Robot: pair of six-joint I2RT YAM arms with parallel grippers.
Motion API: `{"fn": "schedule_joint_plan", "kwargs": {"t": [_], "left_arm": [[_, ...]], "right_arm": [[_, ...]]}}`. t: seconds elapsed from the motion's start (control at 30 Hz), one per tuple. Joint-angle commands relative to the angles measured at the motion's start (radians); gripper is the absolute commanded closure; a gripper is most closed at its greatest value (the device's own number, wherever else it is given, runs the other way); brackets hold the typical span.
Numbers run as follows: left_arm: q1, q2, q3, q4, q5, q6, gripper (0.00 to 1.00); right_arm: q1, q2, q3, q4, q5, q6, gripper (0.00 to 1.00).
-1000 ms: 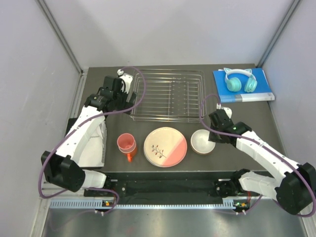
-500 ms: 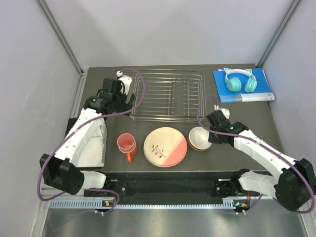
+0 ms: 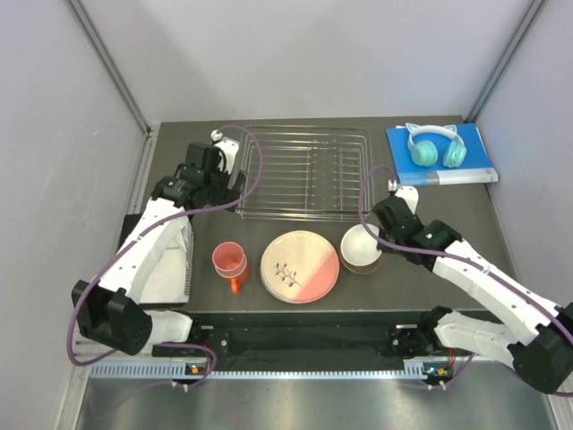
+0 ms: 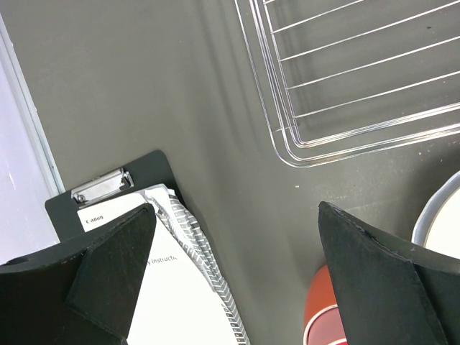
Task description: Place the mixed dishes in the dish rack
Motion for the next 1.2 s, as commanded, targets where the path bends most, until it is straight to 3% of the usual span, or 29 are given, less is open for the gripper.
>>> {"fn": "schedule_joint_plan", "kwargs": {"t": [0.0, 0.2, 0.37, 0.6, 0.9, 1.17], "left_arm": [[-0.002, -0.030, -0.003, 0.042, -0.001, -0.006, 0.01], [0.000, -0.036, -0.021, 0.049, -0.014, 0.002, 0.01], [0.000, -0.039, -0.030, 0.059, -0.006, 0.001, 0.01], [-0.002, -0.042, -0.035, 0.059, 0.003, -0.003, 0.01], [0.000, -0.096, -0.078, 0.057, -0.015, 0.030, 0.01], [0.000, -0.122, -0.122, 0.063, -0.008, 0.016, 0.01]], "right_arm": [[0.033, -0.043, 0.116, -0.013, 0.071, -0.020, 1.00], [0.050, -0.017, 0.245, -0.033, 0.112, -0.074, 1.00], [0.062, 0.070, 0.386, -0.037, 0.243, -0.178, 1.00], [0.061, 0.330, 0.668, 0.015, 0.497, -0.342, 1.00], [0.058, 0.587, 0.800, 0.211, 0.712, -0.537, 1.00], [0.059, 0.737, 0.837, 0.475, 0.812, -0.813, 1.00]]}}
